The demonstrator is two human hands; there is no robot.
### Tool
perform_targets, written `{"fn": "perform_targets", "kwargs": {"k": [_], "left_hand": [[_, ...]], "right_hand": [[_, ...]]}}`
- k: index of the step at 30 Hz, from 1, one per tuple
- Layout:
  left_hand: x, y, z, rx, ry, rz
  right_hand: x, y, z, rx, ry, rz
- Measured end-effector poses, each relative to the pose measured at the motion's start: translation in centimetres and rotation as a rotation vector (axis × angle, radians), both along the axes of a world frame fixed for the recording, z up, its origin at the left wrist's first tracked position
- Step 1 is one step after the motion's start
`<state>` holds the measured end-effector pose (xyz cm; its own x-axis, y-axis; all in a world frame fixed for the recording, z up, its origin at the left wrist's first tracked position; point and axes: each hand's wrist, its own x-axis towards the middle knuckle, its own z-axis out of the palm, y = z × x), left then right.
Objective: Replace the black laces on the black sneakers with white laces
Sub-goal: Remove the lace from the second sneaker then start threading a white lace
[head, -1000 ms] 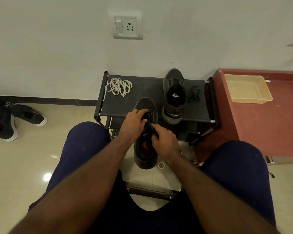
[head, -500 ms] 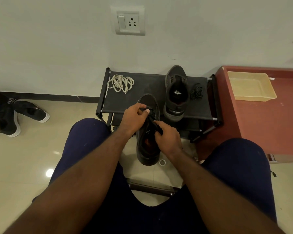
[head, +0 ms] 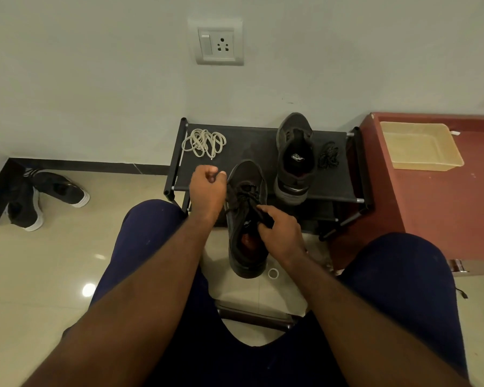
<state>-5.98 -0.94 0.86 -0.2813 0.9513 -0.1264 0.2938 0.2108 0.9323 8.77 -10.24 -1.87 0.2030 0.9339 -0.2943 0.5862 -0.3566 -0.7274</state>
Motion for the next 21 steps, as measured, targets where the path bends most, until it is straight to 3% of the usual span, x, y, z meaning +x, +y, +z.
{"fn": "perform_targets", "kwargs": {"k": [3, 5, 8, 11, 17, 19, 21], "left_hand": [[0.2, -0.2, -0.9, 0.183, 0.377, -0.376], [0.8, -0.6, -2.1, 0.135, 0.624, -0.627], [1.2, -1.1, -2.7, -0.002, 0.726, -0.705], [1.3, -0.8, -2.7, 0.034, 0.780, -0.697], [1.4, -0.8, -3.0, 0.008, 0.753, -0.669], [1.7, -0.8, -2.8, -0.023, 0.582, -0.531], [1.9, -0.7, -2.2, -0.096, 0.296, -0.280]], "right_hand": [[0.0, -0.1, 0.0, 0.014, -0.033, 0.024], [0.1, -0.1, 0.1, 0.024, -0.041, 0.033], [0.2, -0.1, 0.1, 0.027, -0.033, 0.026], [0.2, -0.2, 0.0, 0.020, -0.032, 0.025], [0.1, -0.1, -0.1, 0.025, -0.037, 0.028], [0.1, -0.1, -0.1, 0.028, -0.033, 0.027], [0.1, 0.0, 0.0, 0.039, -0.027, 0.024]]}}
